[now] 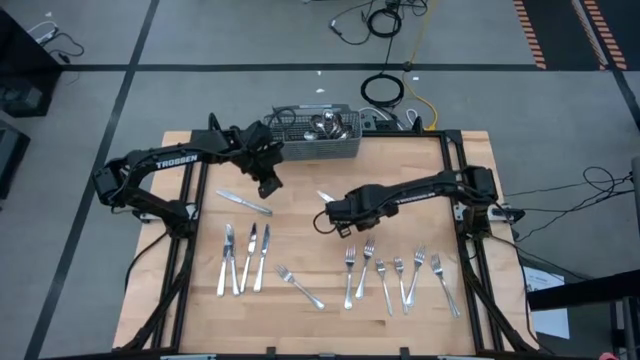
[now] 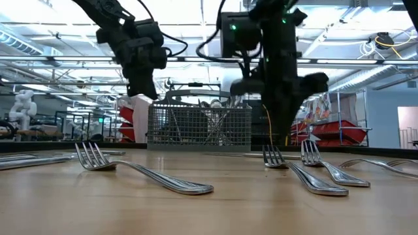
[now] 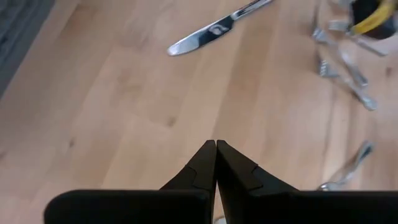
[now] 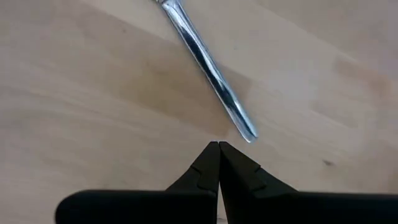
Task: Sort silverware
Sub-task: Put the silver knife into the gray utensil holder
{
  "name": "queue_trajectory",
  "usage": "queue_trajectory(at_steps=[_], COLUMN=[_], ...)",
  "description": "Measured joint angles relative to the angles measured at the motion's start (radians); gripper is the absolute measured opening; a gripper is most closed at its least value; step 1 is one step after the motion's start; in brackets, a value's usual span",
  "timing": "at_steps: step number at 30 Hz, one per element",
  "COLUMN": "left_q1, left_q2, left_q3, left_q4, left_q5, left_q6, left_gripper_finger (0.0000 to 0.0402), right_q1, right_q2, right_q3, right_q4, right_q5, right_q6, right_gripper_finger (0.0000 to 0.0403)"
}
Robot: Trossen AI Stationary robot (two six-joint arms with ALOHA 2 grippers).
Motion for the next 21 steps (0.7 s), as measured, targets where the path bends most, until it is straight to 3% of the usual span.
queue_trajectory(at_steps=[9,12,21], left_q1=[0.0,0.0,0.001], left_q2=[0.0,0.0,0.024], left_q3=[0.0,0.0,0.0], left_q4=[0.075,0.084,0.156], left_q5=[0.081,0.125,0.128], left_q6=[-0.026,-0.039,-0.105], left_gripper_finger=[0.0028,0.0048,0.0113], right_q1=[-0.002,0.0,-0.05], right_q2=[0.0,-0.003,-0.02], right_q3=[-0.095,-0.094,-0.093], right_q4=[0.088,0.115,0.027], right_q5=[-0.015,-0.018,-0.013], right_q6=[0.027,0.022,-0.048], right_gripper_finger=[0.0,0.0,0.0])
